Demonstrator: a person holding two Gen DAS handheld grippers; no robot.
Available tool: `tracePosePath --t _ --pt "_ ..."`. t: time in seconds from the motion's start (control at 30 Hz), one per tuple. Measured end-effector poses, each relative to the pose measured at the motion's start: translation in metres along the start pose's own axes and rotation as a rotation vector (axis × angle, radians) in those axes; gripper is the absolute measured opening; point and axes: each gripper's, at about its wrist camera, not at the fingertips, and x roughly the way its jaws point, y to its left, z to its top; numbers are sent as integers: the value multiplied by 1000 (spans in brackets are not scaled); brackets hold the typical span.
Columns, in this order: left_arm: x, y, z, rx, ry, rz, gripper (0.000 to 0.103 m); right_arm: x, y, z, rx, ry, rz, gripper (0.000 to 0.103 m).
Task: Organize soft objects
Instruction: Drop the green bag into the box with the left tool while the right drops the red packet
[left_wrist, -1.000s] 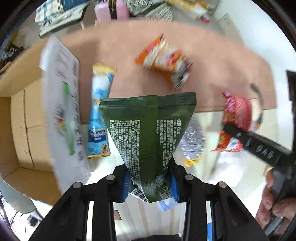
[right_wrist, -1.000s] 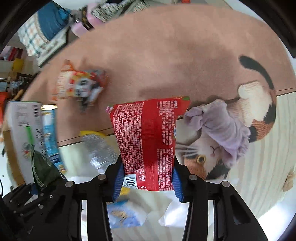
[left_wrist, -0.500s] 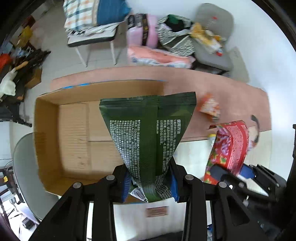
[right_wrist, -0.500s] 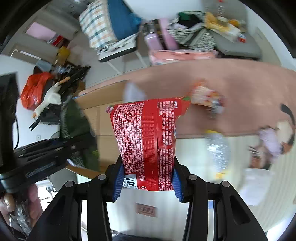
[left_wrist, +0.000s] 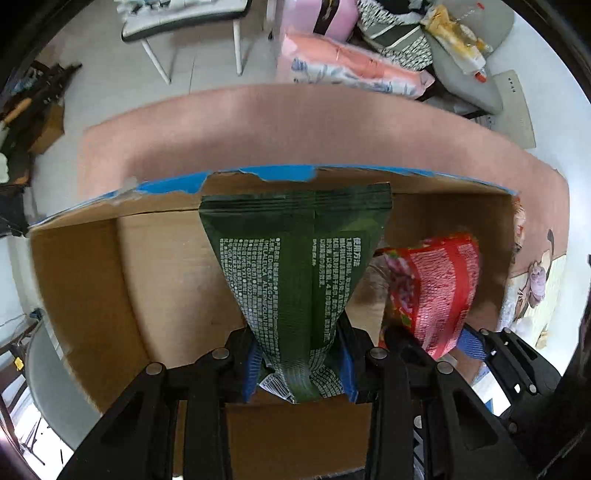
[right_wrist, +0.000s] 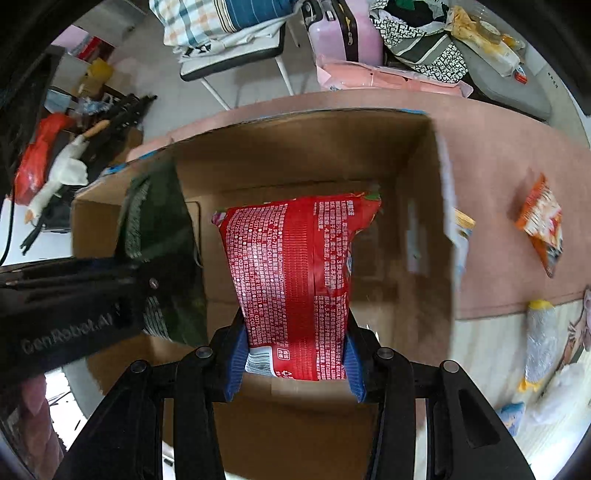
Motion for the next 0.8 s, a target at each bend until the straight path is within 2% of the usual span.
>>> tracePosePath --t 0.13,0.37,0.4,0.5,0.6,0.67,0.73,0.8 --pt "23 6 14 1 59 -63 32 16 0 14 -13 27 -41 47" --pt "38 3 22 -12 100 -83 36 32 -9 28 -5 51 -62 48" --pt "37 3 22 -19 97 -87 39 32 -10 28 1 51 -57 50" --pt "24 3 18 -22 64 -74 62 26 -7 26 2 58 -36 56" --pt "7 5 10 -9 17 -25 77 21 -3 24 -12 52 -49 66" --pt "-3 11 3 -13 -14 -10 84 12 2 18 -18 37 -63 80" --pt "-16 15 -9 -18 -53 24 98 2 1 13 -27 8 -83 86" --pt "-30 19 -21 -25 -102 60 101 -11 1 4 -32 -19 -102 92"
